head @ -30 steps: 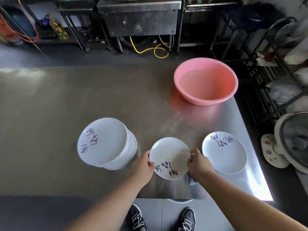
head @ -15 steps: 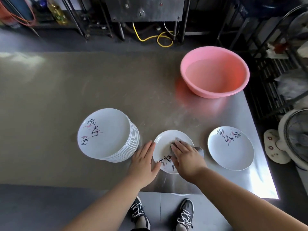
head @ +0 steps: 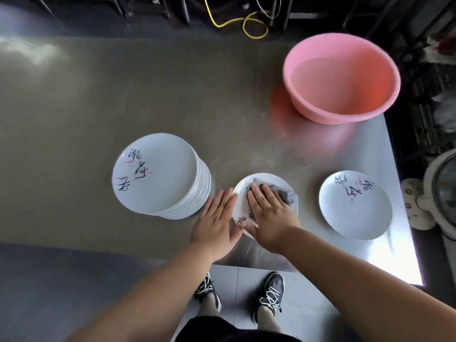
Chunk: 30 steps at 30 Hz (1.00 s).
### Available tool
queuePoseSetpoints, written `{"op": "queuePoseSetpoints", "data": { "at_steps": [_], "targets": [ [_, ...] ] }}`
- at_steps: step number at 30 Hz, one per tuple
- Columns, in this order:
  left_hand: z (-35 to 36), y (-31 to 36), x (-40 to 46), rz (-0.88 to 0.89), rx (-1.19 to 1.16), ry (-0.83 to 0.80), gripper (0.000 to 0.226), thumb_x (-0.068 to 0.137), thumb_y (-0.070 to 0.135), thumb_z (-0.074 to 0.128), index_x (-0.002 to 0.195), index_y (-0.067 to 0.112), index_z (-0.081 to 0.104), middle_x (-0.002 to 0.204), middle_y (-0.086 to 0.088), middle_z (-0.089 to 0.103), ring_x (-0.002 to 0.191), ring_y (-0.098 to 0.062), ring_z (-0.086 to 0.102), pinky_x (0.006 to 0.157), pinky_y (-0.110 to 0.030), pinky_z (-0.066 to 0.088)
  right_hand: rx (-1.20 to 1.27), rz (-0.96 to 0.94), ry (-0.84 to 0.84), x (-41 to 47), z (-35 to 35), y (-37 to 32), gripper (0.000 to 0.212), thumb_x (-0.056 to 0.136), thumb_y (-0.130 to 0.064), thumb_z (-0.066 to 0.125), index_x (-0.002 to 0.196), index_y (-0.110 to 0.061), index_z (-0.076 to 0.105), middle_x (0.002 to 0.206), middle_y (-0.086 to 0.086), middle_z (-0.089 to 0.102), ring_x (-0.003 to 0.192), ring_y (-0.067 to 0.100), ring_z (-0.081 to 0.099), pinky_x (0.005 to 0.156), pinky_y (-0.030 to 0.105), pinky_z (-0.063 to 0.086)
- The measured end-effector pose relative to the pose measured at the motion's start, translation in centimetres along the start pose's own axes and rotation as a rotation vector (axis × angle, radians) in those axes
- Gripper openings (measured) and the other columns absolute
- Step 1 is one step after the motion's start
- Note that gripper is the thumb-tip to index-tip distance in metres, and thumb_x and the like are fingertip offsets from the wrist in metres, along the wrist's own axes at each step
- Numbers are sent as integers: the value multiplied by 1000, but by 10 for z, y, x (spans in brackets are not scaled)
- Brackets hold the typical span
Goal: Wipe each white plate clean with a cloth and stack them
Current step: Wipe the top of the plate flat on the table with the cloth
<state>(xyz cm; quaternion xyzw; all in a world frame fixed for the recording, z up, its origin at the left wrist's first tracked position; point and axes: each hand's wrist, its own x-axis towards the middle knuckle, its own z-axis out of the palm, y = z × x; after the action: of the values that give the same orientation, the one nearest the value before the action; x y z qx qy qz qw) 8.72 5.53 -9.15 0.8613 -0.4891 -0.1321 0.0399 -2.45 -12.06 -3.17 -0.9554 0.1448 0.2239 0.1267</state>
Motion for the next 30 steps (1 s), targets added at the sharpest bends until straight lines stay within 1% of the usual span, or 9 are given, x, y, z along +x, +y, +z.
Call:
{"op": "queuePoseSetpoints", "data": {
  "at_steps": [5,8,11,14,18,19,23,26,30],
  "targets": [
    [0,1,0,1,26,11,76,106,60,10,169,17,3,177,2,0,163,-19,-2,130,-46,8,-171,-268,-105,-38,20,6,93,94,-82,3,164,-22,-14,173,-4,-19,158,25,-24,126,45,-16],
    [0,1,1,5,22,-4,78,105,62,8,169,17,3,177,2,0,163,-19,-3,131,-47,9,-221,-187,-40,-18,1,20,94,89,-80,-5,167,-28,-9,175,-6,-12,162,27,-8,126,46,-16],
    [-1,1,1,-1,24,-5,80,104,64,4,169,17,3,177,2,-2,163,-18,-5,131,-48,9,-174,-21,-35,0,-11,27,93,89,-79,-5,167,-28,-11,174,-8,-16,162,25,-12,129,48,-11],
    [-2,1,1,-9,33,-8,80,105,65,8,169,18,2,177,3,-2,163,-18,-5,131,-46,7,-128,-33,-56,-16,1,15,97,89,-83,-4,167,-25,-7,171,-7,-21,162,28,-11,130,49,-7],
    [0,1,0,-10,44,-1,78,106,62,11,169,18,5,177,3,0,163,-18,-3,131,-46,8,-169,-166,-78,-52,17,8,95,91,-83,22,160,-20,42,168,1,34,153,34,36,122,50,28],
    [1,1,0,-10,41,2,78,105,62,10,169,18,5,177,3,0,163,-18,-2,131,-47,9,-183,-171,-73,-50,14,14,95,91,-83,21,161,-22,40,169,0,33,155,33,34,124,50,26],
    [1,0,2,-7,25,-6,80,104,65,9,169,19,6,177,3,2,163,-18,-1,131,-48,12,-174,-30,-12,-19,-2,39,91,93,-78,5,167,-26,-11,174,-3,-19,161,26,-14,128,48,-14],
    [0,1,1,-7,32,-13,81,104,67,9,169,20,4,177,3,1,163,-18,-3,131,-48,9,-150,37,-20,-18,-3,35,93,93,-78,3,165,-23,-18,172,-2,-25,160,25,-20,128,48,-14],
    [0,0,0,-15,45,0,81,104,68,11,169,20,6,177,4,2,163,-18,-1,131,-47,7,-168,-89,-134,-56,24,17,102,82,-86,-9,160,-23,-26,169,-1,-31,158,29,-25,126,48,-19]
  ]
}}
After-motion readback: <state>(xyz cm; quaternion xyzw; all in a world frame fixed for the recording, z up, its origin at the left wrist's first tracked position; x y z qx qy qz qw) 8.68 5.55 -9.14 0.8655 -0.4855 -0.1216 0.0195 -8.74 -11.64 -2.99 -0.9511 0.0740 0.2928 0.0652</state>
